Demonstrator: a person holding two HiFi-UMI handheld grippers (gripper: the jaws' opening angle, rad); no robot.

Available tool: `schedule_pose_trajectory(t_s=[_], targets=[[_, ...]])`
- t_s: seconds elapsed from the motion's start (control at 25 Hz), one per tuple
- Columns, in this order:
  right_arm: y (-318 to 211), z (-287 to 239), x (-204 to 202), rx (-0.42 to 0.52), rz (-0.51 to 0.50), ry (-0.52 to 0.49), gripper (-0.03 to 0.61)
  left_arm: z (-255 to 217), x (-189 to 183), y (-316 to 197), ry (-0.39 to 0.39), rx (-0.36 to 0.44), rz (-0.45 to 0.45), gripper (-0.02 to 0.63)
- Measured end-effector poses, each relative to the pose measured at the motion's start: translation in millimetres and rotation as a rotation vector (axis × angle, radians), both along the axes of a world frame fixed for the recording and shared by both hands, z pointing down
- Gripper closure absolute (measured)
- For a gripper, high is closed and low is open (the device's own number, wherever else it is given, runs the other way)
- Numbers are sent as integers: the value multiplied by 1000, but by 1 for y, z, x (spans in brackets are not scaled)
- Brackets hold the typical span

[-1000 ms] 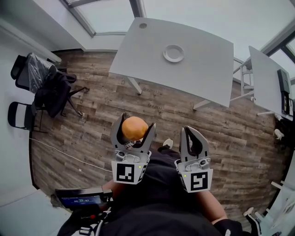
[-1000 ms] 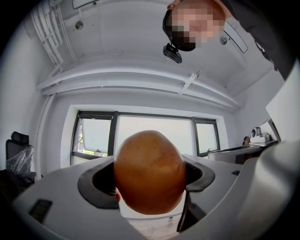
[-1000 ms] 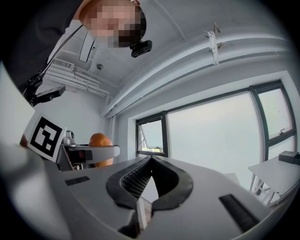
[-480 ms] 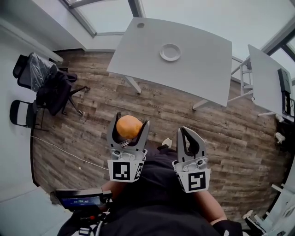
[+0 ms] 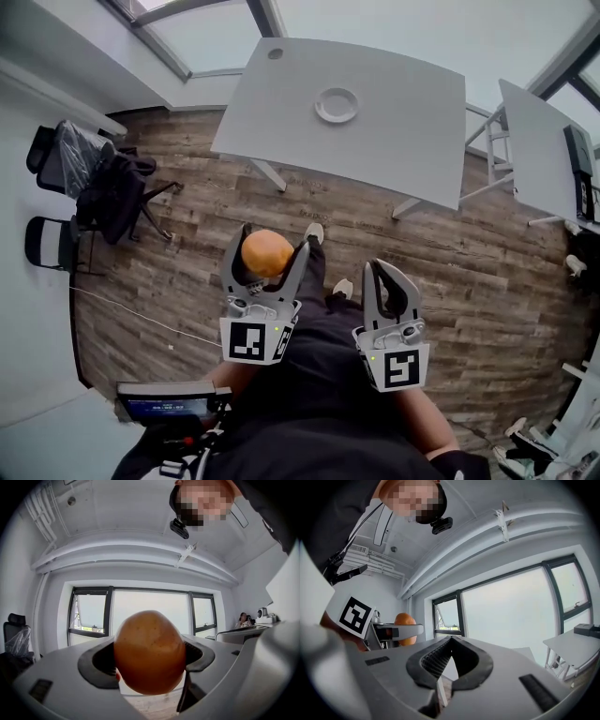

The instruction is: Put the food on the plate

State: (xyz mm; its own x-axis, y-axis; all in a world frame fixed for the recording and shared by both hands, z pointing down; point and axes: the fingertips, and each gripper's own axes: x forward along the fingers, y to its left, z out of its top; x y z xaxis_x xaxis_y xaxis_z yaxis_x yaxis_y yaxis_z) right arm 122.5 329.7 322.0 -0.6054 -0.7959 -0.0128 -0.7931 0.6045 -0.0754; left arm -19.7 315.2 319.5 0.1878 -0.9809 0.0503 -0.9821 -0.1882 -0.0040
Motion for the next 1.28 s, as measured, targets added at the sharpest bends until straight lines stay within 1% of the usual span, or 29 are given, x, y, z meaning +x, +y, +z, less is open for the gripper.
schedule_pose_trajectory(t_s=[0.2, 0.36, 0.52, 0.64, 0.84, 1.28], targets=[[-11, 8, 21, -35, 67, -25, 581, 3, 19, -14, 4, 6, 51, 261], [-22, 7, 30, -32, 86, -15, 581, 3, 26, -23, 4, 8, 71, 261], [-33, 12, 31, -45, 92, -16, 581, 5, 26, -35, 11, 9, 76, 261], [-44, 14, 22, -43, 82, -15, 581, 10, 24, -44, 13, -1, 86, 261], [-77, 14, 7, -47, 86, -3, 581, 14, 10, -73, 31, -9, 90, 261], [-163, 16, -45, -84, 62, 42, 581, 25, -35, -156, 76, -43, 89, 261]])
